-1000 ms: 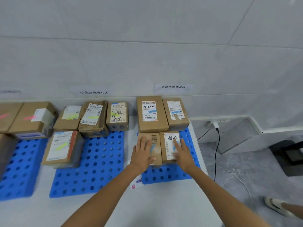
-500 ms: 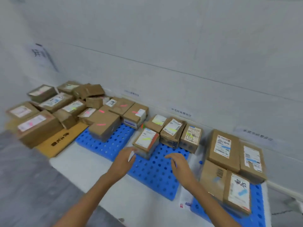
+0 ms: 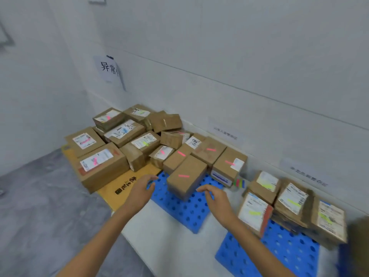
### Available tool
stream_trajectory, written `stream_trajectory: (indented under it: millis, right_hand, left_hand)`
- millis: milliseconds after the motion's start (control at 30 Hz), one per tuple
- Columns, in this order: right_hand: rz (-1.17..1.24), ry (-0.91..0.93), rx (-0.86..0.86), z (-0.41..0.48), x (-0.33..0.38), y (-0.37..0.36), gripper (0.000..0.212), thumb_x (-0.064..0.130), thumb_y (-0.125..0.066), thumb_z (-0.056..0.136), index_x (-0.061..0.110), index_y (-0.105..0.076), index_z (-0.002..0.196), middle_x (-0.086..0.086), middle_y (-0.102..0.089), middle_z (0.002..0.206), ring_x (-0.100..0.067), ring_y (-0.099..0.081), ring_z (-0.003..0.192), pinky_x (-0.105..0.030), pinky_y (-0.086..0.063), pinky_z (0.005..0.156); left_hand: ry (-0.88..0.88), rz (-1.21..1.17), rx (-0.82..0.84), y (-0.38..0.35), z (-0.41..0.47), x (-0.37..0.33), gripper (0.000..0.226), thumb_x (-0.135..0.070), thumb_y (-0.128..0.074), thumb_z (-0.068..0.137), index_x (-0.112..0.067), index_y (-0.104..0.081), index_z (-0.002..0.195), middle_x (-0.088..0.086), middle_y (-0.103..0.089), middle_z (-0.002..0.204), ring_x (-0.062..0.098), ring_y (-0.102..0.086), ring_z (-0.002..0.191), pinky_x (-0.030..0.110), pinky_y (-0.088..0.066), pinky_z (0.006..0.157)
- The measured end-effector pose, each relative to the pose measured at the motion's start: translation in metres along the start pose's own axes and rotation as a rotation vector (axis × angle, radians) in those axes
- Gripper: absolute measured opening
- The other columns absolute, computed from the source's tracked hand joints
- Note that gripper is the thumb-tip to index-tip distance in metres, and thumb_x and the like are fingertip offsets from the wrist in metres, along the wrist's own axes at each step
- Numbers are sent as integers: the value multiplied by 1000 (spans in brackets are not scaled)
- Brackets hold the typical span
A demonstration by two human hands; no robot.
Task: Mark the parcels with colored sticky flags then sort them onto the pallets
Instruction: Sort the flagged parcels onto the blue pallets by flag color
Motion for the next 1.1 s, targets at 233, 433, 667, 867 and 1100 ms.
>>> stream_trajectory:
  millis: [233,433,667,867,1100]
  right_hand:
    - [79,-130,216,148,51,-130,35,12,-40,98,37,-63,89,9,-66,101,-17,-62,97,-33,-48,87]
    - [193,-280,371,228,85,-244,22,12,-46,96,23,-64,102,0,-64,106,-21,-60,105,-36,-46,98]
    - [388,-590,631,231,105,-359,57,16,-40,99,36,-18,148,-2,-41,137,-26,-49,116,-43,-42,101]
    - [454,-602,726,212,120,-385,60,16,-33,102,39,-4,148,5,-21,154,-19,-29,136,-38,-28,108]
    - [550,-559,618,188,120,-361,54,13,-42,98,35,-27,145,4,-45,140,-12,-47,119,-29,-43,99]
  left_hand:
    - [73,-10,-155,98,104,95,20,-11,-45,96,-10,-60,108,2,-58,109,16,-53,103,26,-36,84]
    - [371,141,-268,170,158,224,26,-15,-50,92,-15,-54,118,6,-57,117,26,-51,108,40,-40,91]
    - [595,310,-151,190,162,330,44,-27,-59,88,-8,-48,125,18,-54,124,39,-47,115,47,-38,99]
    - [615,216,-127,191,142,326,46,-38,-67,84,-5,-59,115,16,-52,113,30,-53,104,36,-45,87]
    - [588,-174,-113,186,92,293,31,-23,-72,81,-9,-45,80,0,-63,90,20,-59,89,24,-44,67]
Point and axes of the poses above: each hand's wrist, its own z-axis towards the middle knuckle, its own y-axis out of the back of the hand, x = y × z, the point moved 5 cm from there along z, towards the middle knuckle
